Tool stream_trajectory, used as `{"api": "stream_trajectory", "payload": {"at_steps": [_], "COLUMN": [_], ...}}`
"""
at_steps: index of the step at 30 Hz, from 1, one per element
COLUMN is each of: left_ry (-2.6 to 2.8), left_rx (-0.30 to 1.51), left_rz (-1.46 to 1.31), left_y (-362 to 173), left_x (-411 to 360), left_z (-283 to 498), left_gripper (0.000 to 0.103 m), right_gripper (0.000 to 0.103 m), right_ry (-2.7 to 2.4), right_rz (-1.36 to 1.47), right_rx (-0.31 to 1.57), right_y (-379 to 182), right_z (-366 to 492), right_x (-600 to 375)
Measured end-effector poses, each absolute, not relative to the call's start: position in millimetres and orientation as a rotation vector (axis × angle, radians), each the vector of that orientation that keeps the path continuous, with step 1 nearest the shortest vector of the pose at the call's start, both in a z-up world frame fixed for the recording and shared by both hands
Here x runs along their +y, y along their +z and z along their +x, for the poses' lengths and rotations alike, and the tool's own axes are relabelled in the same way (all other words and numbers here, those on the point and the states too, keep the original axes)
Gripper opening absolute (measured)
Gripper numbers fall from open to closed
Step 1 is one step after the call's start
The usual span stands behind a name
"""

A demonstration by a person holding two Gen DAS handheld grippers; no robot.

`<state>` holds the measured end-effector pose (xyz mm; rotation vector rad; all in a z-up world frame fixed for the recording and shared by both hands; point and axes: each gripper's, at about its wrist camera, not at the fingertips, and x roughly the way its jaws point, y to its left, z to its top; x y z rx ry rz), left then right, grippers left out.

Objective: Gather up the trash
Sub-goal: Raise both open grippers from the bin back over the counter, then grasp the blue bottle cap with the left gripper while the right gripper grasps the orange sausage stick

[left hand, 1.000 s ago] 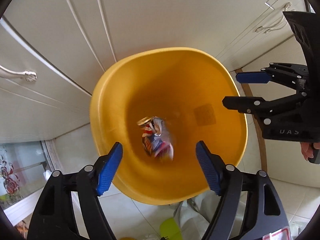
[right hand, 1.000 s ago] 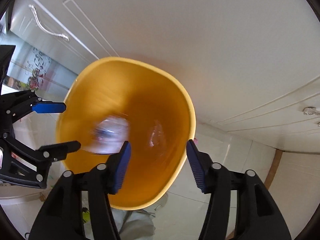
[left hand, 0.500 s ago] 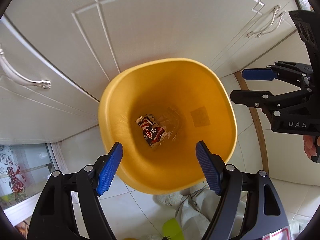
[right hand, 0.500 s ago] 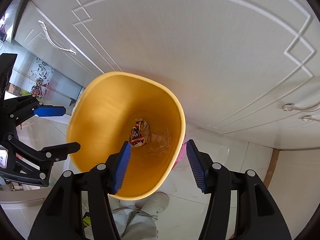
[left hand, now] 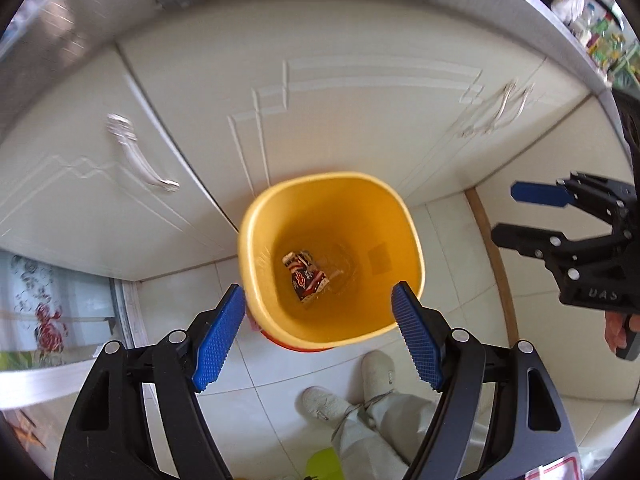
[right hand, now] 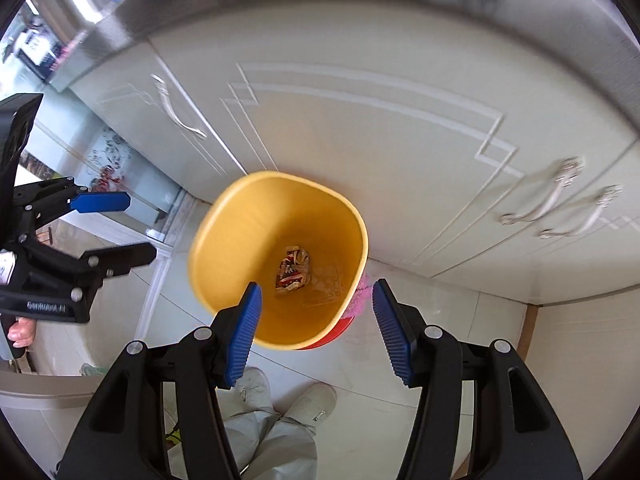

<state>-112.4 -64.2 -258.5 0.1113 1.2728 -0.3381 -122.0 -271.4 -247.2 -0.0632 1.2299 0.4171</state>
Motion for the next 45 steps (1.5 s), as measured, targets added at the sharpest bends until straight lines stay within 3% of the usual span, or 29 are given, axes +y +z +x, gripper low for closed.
{"api": "stream_trajectory", "payload": {"at_steps": [11,21,28,45], "left_ry": [-0.192,-0.138,-0.163,-0.236], "left_rx": [1.117,1.028,1.011,1.077], "left_rz": [0.001,0.000,0.027,0.068], "left_y": [-162.0,-116.4,-104.8,-133.6], "left_x": [-34.9,-5.6,20.4,35.6], "left_z": [-133.7,-88.0,-42.7,22.5], "left_gripper": [0.078,0.079,0.080,0.076], "right_gripper": [0.059,0.059,0.059,0.060], "right_ry": [0.417,0.399,0.371,0.308], "right_rz": [-0.018,0.012,0.012,-0.008], "right_rx": [1.026,0.901,0.897,0.996], "right_y": [-126.5,-68.6,-68.3,-118.5], "right_z": [-128.9,-92.7,-52.8,7.3], "right_x": [-274.6,-243.0,-211.2,-166.5]}}
